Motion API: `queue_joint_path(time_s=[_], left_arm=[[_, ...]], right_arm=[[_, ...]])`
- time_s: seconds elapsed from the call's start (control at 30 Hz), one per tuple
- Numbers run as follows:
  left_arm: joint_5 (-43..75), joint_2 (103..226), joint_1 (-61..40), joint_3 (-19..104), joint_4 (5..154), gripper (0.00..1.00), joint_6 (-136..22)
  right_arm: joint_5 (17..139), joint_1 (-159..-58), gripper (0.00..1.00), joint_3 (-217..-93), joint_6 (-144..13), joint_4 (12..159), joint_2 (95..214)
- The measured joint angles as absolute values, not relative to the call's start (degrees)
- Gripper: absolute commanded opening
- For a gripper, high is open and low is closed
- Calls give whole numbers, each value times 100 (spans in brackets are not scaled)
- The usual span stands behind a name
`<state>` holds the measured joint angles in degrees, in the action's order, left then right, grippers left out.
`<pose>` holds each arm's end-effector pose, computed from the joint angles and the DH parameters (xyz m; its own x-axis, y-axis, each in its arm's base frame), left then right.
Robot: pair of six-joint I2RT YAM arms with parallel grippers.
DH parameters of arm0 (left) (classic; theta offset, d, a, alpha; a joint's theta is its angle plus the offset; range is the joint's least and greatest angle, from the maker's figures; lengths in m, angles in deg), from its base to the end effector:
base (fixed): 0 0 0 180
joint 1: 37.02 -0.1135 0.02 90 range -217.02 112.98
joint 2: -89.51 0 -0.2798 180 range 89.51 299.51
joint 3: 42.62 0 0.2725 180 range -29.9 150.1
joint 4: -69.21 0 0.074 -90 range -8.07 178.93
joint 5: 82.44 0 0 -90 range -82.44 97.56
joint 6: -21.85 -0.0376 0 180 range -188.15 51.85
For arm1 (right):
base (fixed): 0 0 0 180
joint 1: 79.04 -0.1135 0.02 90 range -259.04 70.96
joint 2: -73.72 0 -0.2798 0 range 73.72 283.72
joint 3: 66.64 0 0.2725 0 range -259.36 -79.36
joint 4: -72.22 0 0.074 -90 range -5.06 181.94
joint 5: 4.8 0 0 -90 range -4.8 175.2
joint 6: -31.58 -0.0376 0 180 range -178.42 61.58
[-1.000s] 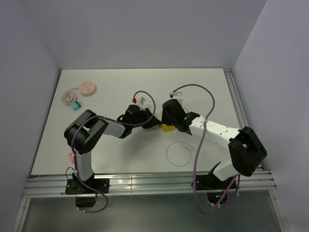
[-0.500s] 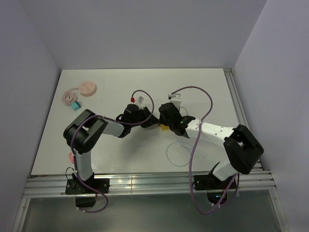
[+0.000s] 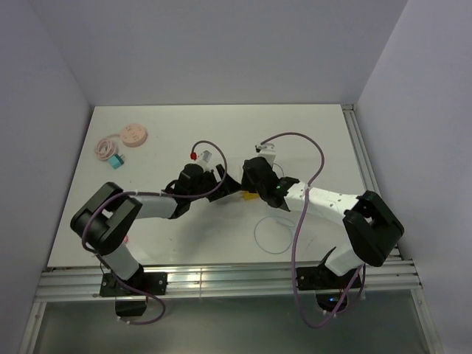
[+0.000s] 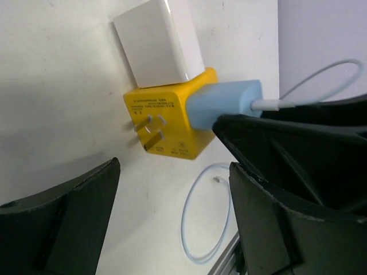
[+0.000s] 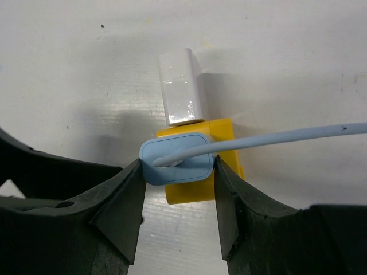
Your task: Insert the plug
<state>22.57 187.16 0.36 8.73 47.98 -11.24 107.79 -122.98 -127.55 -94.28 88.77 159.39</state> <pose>0.2686 -0.2175 0.1471 -0.8313 -0.3833 -0.4026 0.1398 0.5568 -0.8188 0.2462 0.2172 0.2066 -0.6388 0.1355 -0.7573 -0.0724 0.9694 0.2345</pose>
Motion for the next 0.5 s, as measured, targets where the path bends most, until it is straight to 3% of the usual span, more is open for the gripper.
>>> queue_joint_path(time_s=[0.07, 0.1, 0.17, 0.3, 0.5], left_arm=[[2180, 18405, 41, 773, 4992, 84, -1179], [2121, 18191, 41, 700, 5097, 92, -1201], [2010, 17782, 41, 593, 5303, 93, -1251], [1743, 16851, 47, 458, 5805, 94, -1397], [978, 15380, 52, 307, 6905, 98, -1651]], right_arm=[[10716, -12298, 39, -12838, -9388, 9048, 15930], [10666, -12298, 44, -12866, -9362, 9126, 15908], [10561, -12298, 58, -12906, -9320, 9321, 15840], [10253, -12300, 72, -12927, -9244, 9928, 15657], [9877, -12300, 76, -12648, -9108, 10462, 15069]])
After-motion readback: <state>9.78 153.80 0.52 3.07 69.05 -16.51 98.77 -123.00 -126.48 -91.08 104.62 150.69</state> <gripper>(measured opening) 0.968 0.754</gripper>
